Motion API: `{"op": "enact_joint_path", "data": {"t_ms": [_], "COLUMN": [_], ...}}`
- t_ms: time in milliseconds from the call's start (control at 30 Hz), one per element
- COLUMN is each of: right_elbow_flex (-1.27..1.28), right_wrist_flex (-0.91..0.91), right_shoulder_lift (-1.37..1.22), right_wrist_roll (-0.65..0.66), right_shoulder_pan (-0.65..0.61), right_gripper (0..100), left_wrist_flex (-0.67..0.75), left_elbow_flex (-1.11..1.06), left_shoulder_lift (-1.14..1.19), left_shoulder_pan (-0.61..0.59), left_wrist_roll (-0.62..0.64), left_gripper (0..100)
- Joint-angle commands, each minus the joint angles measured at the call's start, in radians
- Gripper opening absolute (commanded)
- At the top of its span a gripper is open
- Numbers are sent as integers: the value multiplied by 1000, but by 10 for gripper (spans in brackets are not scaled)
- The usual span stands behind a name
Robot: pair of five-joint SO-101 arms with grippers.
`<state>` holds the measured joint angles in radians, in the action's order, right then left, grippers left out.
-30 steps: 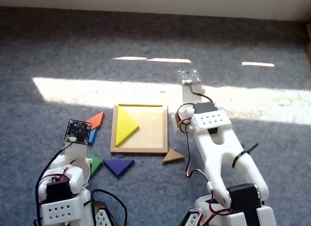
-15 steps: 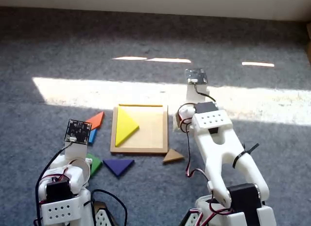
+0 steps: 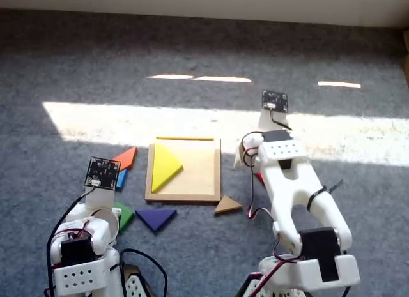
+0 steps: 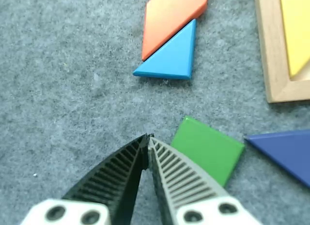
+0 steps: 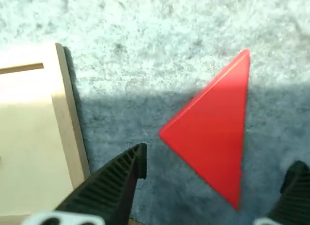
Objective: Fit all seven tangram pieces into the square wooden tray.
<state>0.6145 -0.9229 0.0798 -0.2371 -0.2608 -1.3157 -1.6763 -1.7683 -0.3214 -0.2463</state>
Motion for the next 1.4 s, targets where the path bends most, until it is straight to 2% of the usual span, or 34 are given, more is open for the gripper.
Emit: {"op": "enact_joint_path", "data": {"t_ms": [0,267,467,967,1133,1367], "right_elbow_flex": [-108,-165,-165,-165,-162,-163], "right_wrist_flex": [21,21,21,-28,-30,-81], "right_shoulder_lift": [-50,-134,-153,-191,-193,-191], "right_wrist_roll": [-9,-9,-9,-2,60,68], "right_shoulder_pan": [1,5,61,42,16,12], "right_gripper": [410,410,410,410,410,410], "left_wrist_flex": [-6,-6,-6,-6,-6,-6], "left_elbow_flex": [-21,-21,-21,-21,-21,-21], "left_shoulder_lift": [-22,-22,-22,-22,-22,-22], "left_shoulder_pan": [-12,-12,-12,-12,-12,-12], "left_wrist_roll": [6,6,6,6,6,6], "left_gripper": [6,6,6,6,6,6]}}
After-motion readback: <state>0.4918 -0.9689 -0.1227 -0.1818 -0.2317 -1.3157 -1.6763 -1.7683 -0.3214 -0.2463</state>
